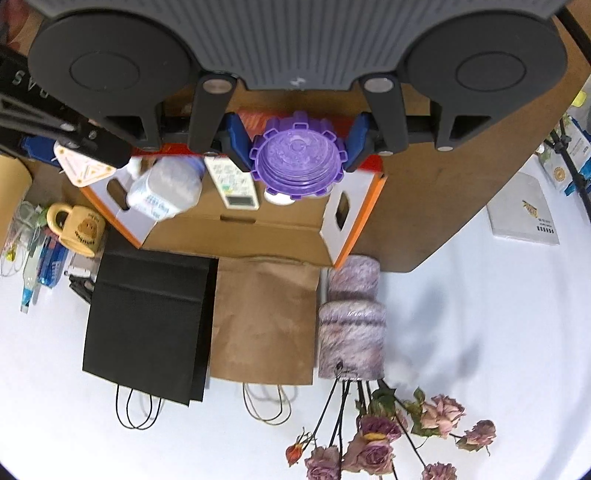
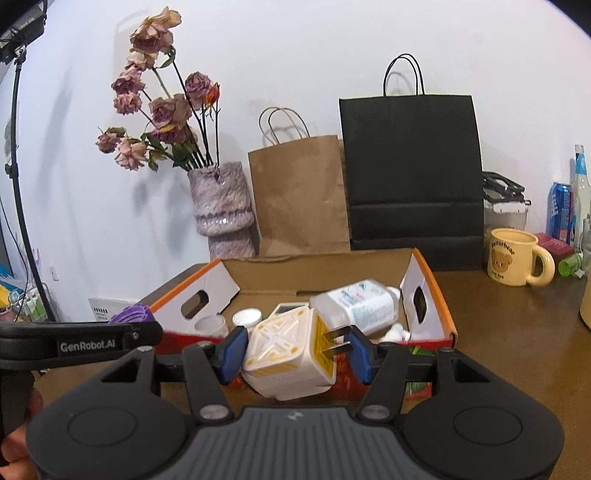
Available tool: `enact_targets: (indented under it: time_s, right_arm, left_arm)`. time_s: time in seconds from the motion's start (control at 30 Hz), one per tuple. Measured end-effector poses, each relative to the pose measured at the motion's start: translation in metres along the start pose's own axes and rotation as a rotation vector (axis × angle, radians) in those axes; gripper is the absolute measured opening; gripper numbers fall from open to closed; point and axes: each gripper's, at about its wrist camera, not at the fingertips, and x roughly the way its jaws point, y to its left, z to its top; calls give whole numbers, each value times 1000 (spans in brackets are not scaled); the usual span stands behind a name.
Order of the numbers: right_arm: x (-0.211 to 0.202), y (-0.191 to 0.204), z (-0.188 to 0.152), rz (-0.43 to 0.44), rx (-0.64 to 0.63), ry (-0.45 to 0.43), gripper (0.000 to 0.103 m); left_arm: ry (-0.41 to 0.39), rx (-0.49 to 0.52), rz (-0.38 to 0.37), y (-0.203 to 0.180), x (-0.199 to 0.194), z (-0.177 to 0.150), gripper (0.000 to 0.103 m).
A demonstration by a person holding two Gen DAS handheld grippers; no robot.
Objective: Organize rigid objects
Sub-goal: 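Carry the purple cap over the box with the left gripper while the right gripper carries the plug, then open the left gripper to drop the purple cap while the right gripper releases the plug into the box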
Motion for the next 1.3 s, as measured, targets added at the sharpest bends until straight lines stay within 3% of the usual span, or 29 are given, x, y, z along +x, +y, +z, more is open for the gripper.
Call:
enact_targets:
  time_s: [0.63,1.3]
  right_arm:
    - [55,-22,33,-9,-8,-38,57]
    - [122,-36,40,-31,-51,6,57]
  left_arm:
    - [-30,-49,25,-6,58,42,54]
    - [-9,33,43,-18,121,54,54]
